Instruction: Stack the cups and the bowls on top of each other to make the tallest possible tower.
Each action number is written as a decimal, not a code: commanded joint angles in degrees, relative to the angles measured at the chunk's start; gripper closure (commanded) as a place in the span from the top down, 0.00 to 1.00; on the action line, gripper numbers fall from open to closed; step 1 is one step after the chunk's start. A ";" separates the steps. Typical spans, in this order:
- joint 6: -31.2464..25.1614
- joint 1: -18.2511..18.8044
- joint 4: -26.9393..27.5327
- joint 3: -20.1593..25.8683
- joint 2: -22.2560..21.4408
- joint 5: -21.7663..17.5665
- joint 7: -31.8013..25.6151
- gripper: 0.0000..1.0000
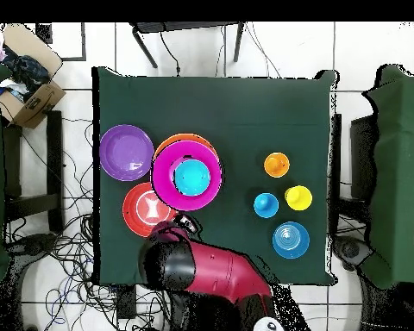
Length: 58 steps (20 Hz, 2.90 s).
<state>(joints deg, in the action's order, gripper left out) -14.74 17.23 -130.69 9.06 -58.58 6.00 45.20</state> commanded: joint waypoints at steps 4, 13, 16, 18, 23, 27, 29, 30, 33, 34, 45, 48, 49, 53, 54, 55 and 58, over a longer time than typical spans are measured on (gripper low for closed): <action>14.69 -0.98 -3.86 6.00 14.14 -2.40 16.87 1.00; 18.76 -3.36 -3.71 5.59 20.42 -3.97 21.49 1.00; 18.18 -4.41 -4.96 5.00 19.08 -4.12 23.48 1.00; 17.52 -4.75 -5.94 4.99 17.82 -4.34 24.69 1.00; 20.39 -7.06 -5.29 3.49 20.14 -5.92 27.15 1.00; 21.63 -9.47 -2.31 3.07 22.46 -6.95 28.26 1.00; 21.44 -9.31 -1.03 4.89 23.83 -7.48 28.86 1.00; 21.45 -9.43 -0.51 5.49 24.51 -7.64 29.18 1.00; 20.45 -9.35 1.88 6.48 26.75 -8.29 29.34 1.00; 19.74 -9.45 2.59 6.29 26.99 -8.46 29.12 1.00; 12.84 -11.03 8.91 5.89 25.26 -9.29 27.44 1.00; 10.67 -11.53 9.95 6.37 23.94 -8.93 27.11 1.00; 10.07 -11.86 10.46 6.24 23.67 -8.89 27.00 1.00; 7.62 -12.97 12.28 6.01 22.50 -8.80 26.62 1.00; 6.91 -13.18 12.65 5.95 22.15 -8.80 26.53 1.00; 6.01 -13.36 13.15 6.00 21.77 -8.80 26.33 1.00; 5.16 -13.62 14.22 6.15 21.63 -9.14 26.28 1.00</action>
<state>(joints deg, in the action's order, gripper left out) -2.86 4.83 -124.45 11.00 -35.86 -1.89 66.39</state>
